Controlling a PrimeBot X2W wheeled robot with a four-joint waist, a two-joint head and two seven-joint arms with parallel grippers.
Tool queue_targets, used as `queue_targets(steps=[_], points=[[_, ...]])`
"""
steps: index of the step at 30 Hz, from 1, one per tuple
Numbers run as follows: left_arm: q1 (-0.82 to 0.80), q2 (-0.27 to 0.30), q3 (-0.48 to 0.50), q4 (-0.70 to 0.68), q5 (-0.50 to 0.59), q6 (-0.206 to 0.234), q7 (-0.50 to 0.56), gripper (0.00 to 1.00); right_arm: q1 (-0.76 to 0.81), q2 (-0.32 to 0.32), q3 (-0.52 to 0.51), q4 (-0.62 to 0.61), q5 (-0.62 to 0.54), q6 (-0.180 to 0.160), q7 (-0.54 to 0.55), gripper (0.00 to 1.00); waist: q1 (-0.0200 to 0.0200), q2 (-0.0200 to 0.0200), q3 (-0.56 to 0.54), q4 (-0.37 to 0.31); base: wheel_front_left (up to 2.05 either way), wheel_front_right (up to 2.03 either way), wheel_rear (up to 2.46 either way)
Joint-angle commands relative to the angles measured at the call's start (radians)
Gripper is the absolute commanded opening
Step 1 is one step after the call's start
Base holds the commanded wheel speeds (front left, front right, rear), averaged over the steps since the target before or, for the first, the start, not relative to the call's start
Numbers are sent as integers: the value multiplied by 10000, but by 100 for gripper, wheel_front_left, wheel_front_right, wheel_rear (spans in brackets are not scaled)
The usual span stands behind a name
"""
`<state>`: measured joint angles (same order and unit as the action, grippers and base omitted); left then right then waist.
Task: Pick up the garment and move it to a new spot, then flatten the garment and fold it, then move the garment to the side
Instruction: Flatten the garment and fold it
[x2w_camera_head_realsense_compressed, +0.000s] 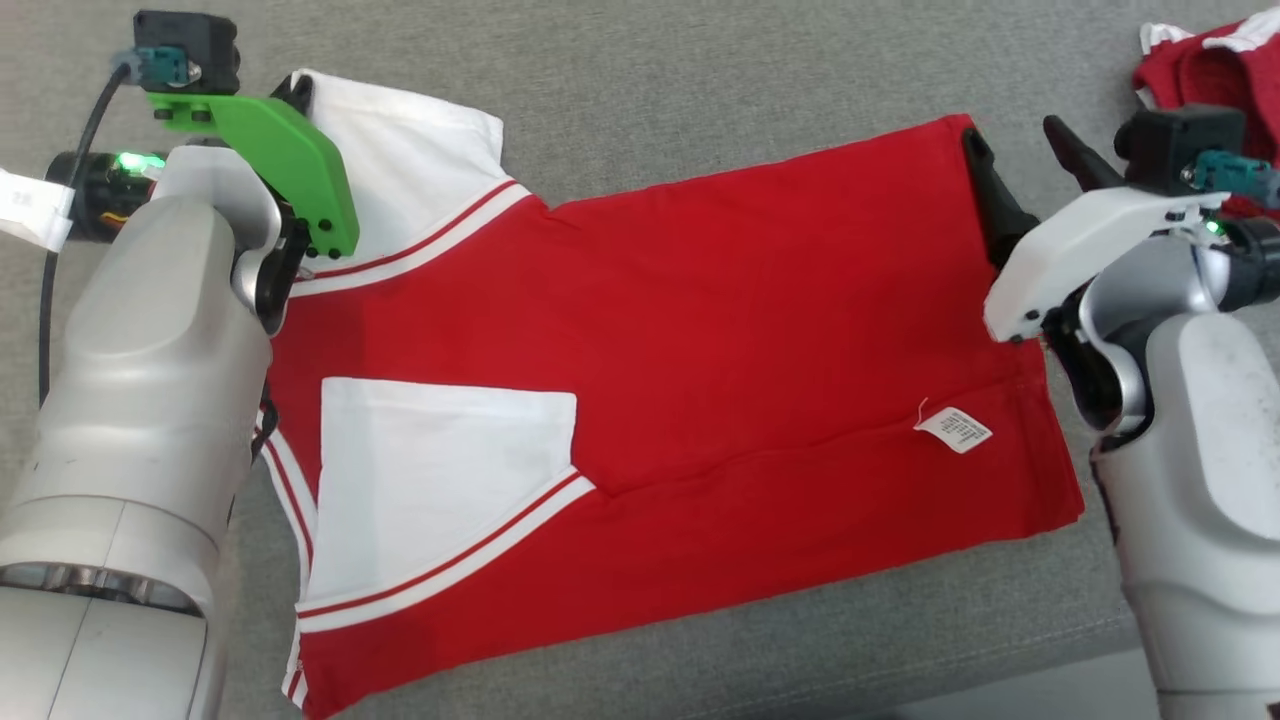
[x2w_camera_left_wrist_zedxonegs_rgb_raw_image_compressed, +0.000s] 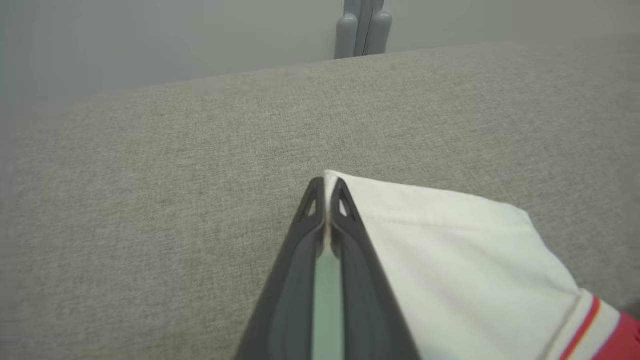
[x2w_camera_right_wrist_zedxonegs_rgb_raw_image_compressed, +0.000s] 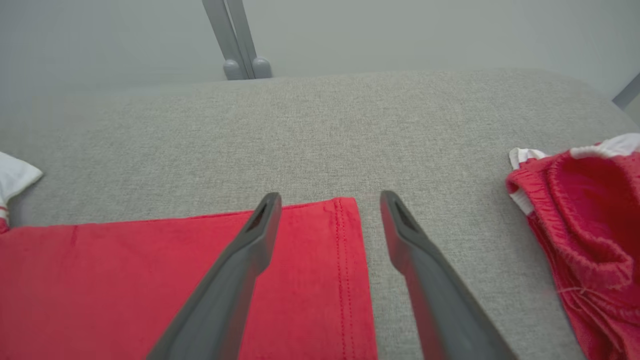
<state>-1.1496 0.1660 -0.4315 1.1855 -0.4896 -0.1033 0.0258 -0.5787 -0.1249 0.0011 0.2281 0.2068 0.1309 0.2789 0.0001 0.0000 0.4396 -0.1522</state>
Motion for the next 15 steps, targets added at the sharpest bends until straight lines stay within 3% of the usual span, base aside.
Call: queue_targets(steps=[1,9,15], points=[[-188,-43,-77,-41,-27,-92,-182,0,-331,-302,11,346,-202,-5,202,100,-1,0,-225,435,0,0,0],[-400,-407,-582,-753,-443,-263,-575,0,-1571,-1102,-269,2927,-631,-5,1172,100,-1,0,-157,1308,0,0,0],[31,-313,-1223,-1669,-1051,-265,-596,0,-2164,-1216,-584,4422,-694,-5,983,100,-1,0,-61,1685,0,0,0]])
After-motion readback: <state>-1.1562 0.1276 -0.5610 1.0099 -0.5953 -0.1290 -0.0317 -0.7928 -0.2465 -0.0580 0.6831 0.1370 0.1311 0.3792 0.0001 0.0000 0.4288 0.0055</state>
